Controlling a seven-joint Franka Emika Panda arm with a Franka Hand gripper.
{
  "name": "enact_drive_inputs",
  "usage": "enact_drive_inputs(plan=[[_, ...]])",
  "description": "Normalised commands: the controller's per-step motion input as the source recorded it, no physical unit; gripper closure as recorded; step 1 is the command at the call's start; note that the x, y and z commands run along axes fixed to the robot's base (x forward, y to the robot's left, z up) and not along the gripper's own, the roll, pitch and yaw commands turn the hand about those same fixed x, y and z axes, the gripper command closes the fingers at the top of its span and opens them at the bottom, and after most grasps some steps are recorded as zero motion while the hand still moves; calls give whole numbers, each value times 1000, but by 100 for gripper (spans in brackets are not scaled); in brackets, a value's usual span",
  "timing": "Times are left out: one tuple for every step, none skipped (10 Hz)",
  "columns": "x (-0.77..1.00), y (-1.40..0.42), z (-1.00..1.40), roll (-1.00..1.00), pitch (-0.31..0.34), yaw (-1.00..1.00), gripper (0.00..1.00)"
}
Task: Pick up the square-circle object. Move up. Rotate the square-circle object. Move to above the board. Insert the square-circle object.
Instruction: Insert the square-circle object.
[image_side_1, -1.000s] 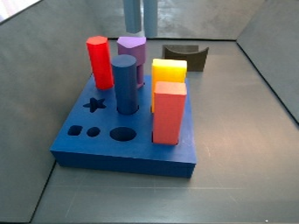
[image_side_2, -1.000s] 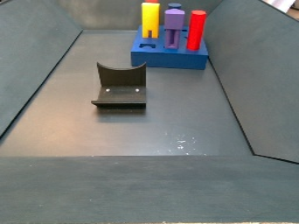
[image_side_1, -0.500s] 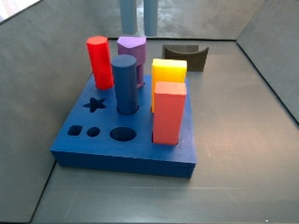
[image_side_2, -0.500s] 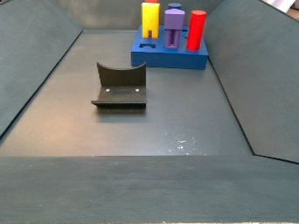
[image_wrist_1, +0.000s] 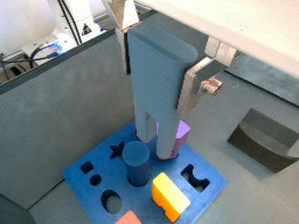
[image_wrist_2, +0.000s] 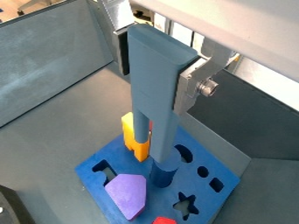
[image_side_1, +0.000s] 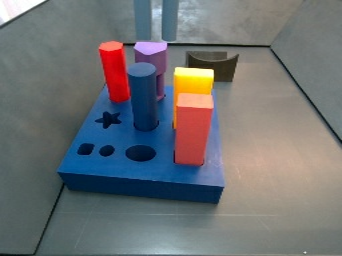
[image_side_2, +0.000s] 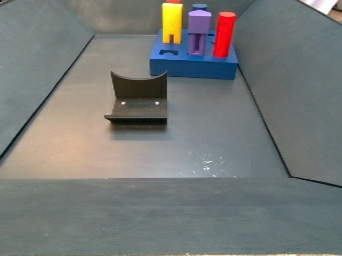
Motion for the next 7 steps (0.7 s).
enact_drive_inputs(plan=[[-106,0,0,0,0,-6,100],[-254,-229,0,0,-10,0,100],[-254,-580,-60,10,-60,77,100],[-294,-689,-103,17,-117,89,100],[-323,-669,-97,20,-127,63,100],[-360,-534,-234,1,-129,29,100],[-369,-203,-446,0,-106,14,100]])
